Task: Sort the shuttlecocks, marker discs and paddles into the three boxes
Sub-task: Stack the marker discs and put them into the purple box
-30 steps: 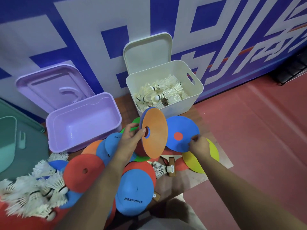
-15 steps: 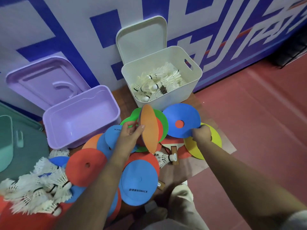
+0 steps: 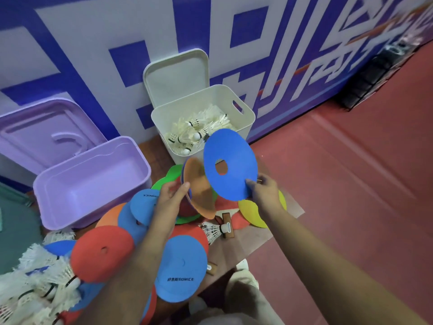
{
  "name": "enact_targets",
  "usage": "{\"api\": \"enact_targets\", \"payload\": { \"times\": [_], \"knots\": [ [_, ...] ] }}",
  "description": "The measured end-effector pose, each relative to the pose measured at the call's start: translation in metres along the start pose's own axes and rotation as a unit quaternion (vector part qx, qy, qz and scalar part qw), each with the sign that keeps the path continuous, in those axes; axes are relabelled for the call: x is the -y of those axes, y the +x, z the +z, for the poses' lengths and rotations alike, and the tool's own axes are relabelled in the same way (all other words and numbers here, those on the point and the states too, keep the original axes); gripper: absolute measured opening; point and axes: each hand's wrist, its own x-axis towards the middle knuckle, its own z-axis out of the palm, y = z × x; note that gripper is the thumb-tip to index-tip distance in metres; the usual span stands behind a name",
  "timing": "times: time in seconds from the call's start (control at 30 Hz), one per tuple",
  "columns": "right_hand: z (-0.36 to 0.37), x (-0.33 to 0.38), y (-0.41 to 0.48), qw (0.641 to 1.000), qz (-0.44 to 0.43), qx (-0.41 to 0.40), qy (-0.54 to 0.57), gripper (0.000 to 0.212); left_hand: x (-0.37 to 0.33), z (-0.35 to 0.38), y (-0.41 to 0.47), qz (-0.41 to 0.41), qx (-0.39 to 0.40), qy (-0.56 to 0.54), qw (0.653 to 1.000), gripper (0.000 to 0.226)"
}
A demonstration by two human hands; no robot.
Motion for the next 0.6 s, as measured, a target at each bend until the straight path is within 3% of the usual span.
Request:
{"api": "enact_targets", "payload": {
  "times": [0.1, 0.2, 0.3, 0.4, 0.47, 0.6],
  "knots": [
    [0.005, -0.017, -0.012, 0.997, 0.044, 0.038, -0.049, 0.004, 0.004, 0.002, -0.007, -0.003, 0.039, -0.086, 0.996, 0.05],
    [0.006, -0.034, -0.019, 0.993, 0.043, 0.022, -0.107, 0.013, 0.004, 0.005, -0.019, -0.01, 0.083, -0.127, 0.988, 0.071],
    [0.006, -0.041, -0.023, 0.994, 0.087, 0.055, -0.035, 0.034, 0.007, 0.004, -0.027, -0.015, 0.102, -0.149, 0.983, 0.07],
    [0.008, -0.041, -0.025, 0.985, 0.117, 0.1, 0.073, 0.04, 0.013, 0.008, -0.035, -0.024, 0.134, -0.161, 0.977, 0.054],
    [0.007, -0.038, -0.021, 0.991, 0.076, 0.098, 0.051, 0.04, 0.009, 0.015, -0.039, -0.025, 0.112, -0.09, 0.989, 0.035],
    [-0.008, -0.027, -0.009, 0.996, -0.029, 0.07, -0.048, 0.042, 0.003, 0.028, -0.034, -0.013, -0.034, 0.051, 0.998, 0.021]
  ]
}}
